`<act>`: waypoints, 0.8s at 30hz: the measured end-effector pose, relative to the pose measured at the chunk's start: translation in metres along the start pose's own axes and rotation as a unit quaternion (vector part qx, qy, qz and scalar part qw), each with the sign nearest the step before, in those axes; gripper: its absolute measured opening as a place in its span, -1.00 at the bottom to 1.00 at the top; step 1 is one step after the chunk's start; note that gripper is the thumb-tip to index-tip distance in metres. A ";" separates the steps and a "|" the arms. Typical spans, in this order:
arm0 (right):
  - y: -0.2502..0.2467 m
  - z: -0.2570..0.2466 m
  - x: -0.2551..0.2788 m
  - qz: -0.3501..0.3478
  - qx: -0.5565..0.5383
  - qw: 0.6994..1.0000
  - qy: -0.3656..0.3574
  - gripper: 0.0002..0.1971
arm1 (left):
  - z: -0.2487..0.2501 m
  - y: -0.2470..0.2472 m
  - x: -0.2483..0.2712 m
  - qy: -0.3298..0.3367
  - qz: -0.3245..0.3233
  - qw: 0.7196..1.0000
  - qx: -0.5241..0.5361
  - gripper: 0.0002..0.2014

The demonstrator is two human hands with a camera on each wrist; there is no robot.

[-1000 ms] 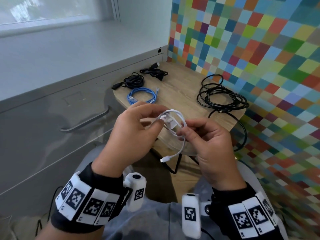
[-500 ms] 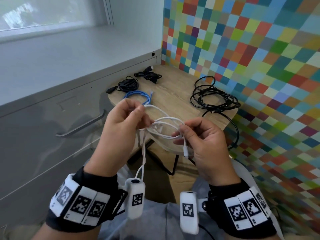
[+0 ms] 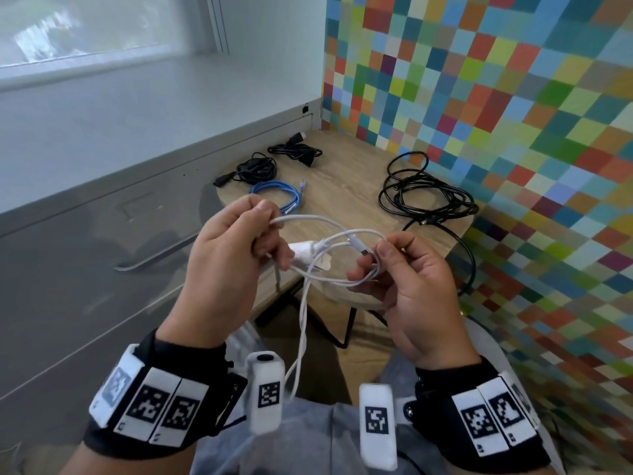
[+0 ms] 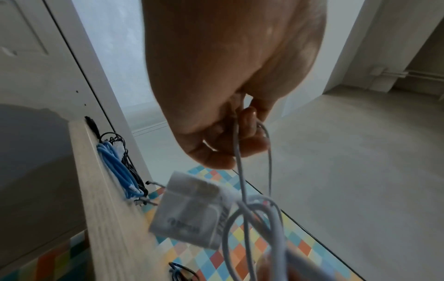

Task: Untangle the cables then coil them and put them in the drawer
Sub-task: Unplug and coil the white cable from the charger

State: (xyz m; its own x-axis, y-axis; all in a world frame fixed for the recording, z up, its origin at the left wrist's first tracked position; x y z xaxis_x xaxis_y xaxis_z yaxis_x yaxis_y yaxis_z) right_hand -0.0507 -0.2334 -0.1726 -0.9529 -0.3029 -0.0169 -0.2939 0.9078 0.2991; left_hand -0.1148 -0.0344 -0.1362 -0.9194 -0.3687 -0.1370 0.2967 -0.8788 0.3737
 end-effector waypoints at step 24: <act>0.001 -0.004 0.000 0.003 -0.095 0.995 0.042 -0.86 | -0.015 -0.004 0.005 -0.095 -0.199 0.943 -0.251 -0.66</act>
State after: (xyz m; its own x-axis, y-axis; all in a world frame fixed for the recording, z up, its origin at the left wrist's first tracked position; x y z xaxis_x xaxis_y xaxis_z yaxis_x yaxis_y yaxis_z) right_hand -0.0503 -0.2334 -0.1680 -0.9426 -0.3279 0.0634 -0.2605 0.8407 0.4748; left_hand -0.1169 -0.0372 -0.1526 -0.9992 0.0394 0.0092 -0.0403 -0.9863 -0.1601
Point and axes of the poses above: each hand's wrist, its own x-axis away from the middle knuckle, its own y-axis out of the palm, z = x × y, the point moved 3 cm from there along -x, towards the middle knuckle, and after that the axes turned 5 degrees about x, right-handed, at the moved point
